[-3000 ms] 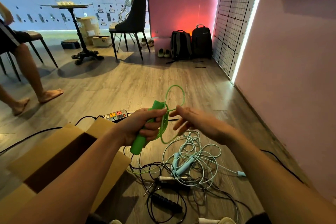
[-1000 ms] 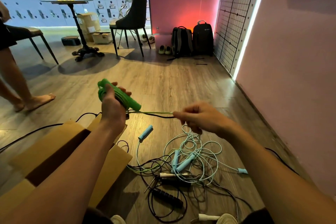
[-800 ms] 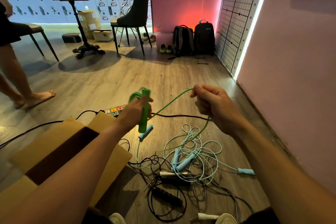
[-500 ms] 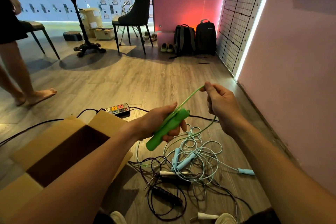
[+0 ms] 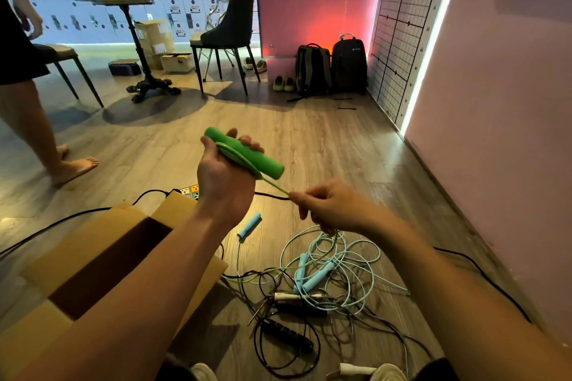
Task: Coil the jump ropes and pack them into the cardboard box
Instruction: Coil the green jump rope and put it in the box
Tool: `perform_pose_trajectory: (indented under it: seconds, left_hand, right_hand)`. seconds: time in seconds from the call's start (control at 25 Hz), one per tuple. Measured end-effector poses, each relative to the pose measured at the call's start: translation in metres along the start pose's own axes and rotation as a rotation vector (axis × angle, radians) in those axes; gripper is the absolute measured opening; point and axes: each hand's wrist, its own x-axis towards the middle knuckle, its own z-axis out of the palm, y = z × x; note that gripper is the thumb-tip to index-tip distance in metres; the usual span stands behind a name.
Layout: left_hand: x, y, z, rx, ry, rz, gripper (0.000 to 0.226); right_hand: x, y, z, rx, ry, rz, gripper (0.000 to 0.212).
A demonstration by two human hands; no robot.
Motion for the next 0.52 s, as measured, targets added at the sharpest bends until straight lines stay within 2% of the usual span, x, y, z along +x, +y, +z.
perform_pose_trajectory:
  seconds: [0.12,0.24,0.32,0.4,0.44,0.52]
  left_hand:
    - [0.011,0.007,-0.012,0.102,0.216,0.148,0.041]
    - [0.013,0.007,-0.020,0.393,0.240,0.190,0.039]
    - [0.012,-0.001,-0.019,0.718,0.177,0.233,0.037]
    - [0.009,-0.010,-0.011,1.056,0.044,0.260,0.036]
    - [0.007,-0.015,-0.007,1.200,-0.043,0.223,0.039]
    - [-0.001,-0.023,0.002,1.370,-0.198,-0.006,0.051]
  right_hand:
    - [-0.002,-0.003,-0.004,-0.073,-0.047,-0.044,0.044]
    - [-0.004,-0.002,-0.015,0.007,0.029,-0.178,0.039]
    - [-0.004,-0.002,-0.017,0.077,0.125,-0.298,0.031]
    - [-0.003,-0.001,-0.017,0.045,0.266,-0.411,0.024]
    - [-0.002,0.000,-0.016,0.017,0.345,-0.450,0.021]
    - [0.000,0.003,-0.018,-0.025,0.485,-0.503,0.018]
